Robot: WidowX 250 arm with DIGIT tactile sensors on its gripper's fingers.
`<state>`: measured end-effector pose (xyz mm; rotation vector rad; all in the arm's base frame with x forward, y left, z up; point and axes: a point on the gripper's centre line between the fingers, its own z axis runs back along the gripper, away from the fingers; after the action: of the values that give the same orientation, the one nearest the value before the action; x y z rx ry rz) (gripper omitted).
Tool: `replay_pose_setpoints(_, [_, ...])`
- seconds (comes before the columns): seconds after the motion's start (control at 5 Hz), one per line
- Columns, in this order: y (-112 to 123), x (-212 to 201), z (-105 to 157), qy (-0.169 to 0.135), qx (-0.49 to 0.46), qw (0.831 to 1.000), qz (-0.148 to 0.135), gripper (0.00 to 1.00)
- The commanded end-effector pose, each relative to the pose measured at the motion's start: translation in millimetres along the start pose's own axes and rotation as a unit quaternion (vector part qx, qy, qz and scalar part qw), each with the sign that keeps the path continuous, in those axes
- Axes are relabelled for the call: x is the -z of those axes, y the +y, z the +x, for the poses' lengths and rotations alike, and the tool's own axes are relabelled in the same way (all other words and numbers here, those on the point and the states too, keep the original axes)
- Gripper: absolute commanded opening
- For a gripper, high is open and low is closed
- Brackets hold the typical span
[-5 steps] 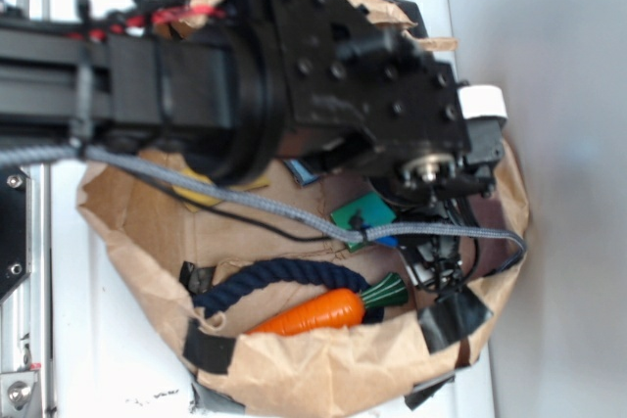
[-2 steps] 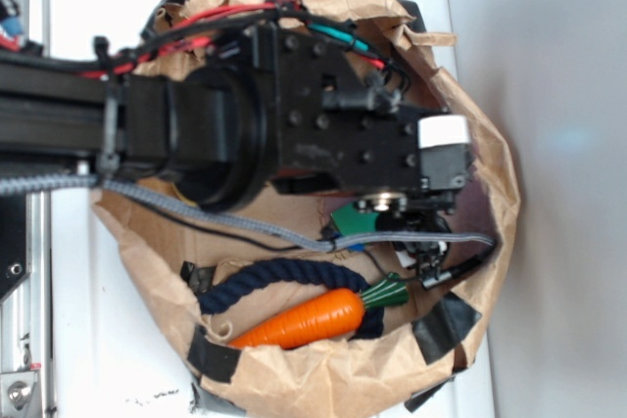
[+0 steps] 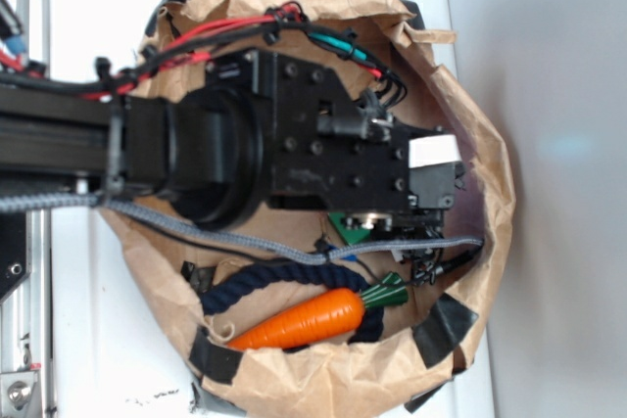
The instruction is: Grab the green block.
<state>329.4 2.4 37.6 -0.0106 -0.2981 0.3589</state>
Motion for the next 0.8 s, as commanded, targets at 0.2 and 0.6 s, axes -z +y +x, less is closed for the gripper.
replay_pose_setpoints(0.2, [-7.4, -1.0, -0.5, -0.026, -0.029, 0.999, -0.009, 0.0])
replay_pose_setpoints(0.6, [-8.0, -26.4, 6.0, 0.008, -0.023, 0.999, -0.027, 0.0])
